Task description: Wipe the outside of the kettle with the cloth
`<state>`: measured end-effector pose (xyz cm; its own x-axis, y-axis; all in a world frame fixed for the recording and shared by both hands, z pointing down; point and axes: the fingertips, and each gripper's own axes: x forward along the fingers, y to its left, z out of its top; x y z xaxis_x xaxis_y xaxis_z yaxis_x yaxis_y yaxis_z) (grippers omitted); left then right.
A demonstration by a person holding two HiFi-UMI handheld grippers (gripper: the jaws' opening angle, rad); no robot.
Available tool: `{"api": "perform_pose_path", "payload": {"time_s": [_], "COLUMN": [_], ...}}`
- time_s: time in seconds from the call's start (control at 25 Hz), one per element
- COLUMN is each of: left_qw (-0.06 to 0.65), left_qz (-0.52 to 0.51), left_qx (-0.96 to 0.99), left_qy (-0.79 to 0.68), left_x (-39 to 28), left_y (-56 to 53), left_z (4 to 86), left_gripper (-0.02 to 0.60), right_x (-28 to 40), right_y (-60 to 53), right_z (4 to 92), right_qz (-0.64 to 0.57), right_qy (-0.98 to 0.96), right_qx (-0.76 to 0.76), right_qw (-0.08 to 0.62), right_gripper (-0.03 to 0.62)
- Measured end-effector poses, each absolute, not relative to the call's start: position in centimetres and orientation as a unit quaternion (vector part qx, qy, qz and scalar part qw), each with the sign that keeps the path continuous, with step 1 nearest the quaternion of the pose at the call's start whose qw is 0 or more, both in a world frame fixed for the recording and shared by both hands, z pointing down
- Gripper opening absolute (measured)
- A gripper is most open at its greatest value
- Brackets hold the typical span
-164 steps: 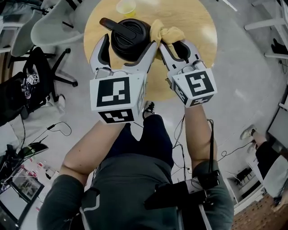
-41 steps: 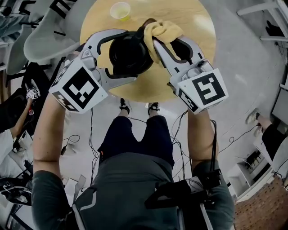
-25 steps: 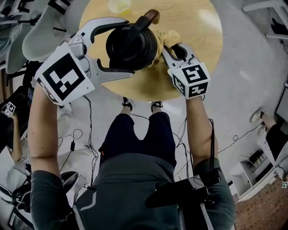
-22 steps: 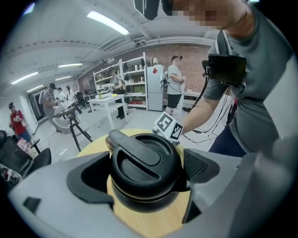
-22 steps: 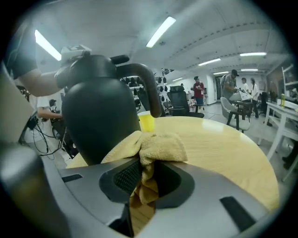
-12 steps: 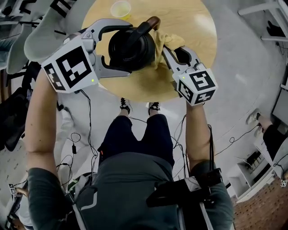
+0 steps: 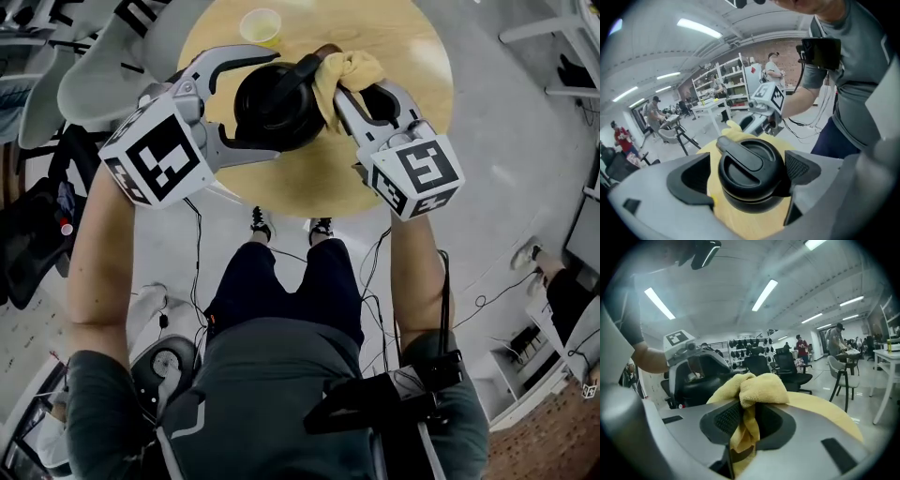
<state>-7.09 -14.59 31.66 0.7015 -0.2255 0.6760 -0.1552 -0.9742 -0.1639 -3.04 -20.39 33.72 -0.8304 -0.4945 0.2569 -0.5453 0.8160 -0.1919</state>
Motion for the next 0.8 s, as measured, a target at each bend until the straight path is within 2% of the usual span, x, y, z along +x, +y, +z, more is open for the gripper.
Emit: {"api": "perform_pose_path", "payload": {"time_s": [0.16,0.36,0.56,0.8], "left_qw": [0.024,-0.02,-0.088,-0.131], "left_qz": [-0.296,-0.283,-0.252,-0.198], "left_qx": [-0.937,-0.923,-0.905,-0.873], "left_qy": [0.183,0.261,0.33,0.426], "left_x": [-8.0,-10.2,-11.8,-14.4], "left_y": [-14.4,-12.1,-10.2,-9.7], "left_z": [29.0,29.8,31.2,30.7], "left_gripper": [0.483,0.483,0.483,0.482], "right_x": [-2.9,-3.3,-3.6,-3.3], "right_y": [-21.3,-21.7,-21.6,-20.8], "right_z": [37.0,41.7,47.7,48.4], "right_qz": [0.148,0.172,0.191,0.171], "right_qy": [-0.94,-0.932,-0.914,-0.907], "right_qx": [0.286,0.286,0.292,0.284], "right_qw": [0.116,0.143,0.208,0.26], "right_gripper": [0.092,0.092,0.092,0.092]}}
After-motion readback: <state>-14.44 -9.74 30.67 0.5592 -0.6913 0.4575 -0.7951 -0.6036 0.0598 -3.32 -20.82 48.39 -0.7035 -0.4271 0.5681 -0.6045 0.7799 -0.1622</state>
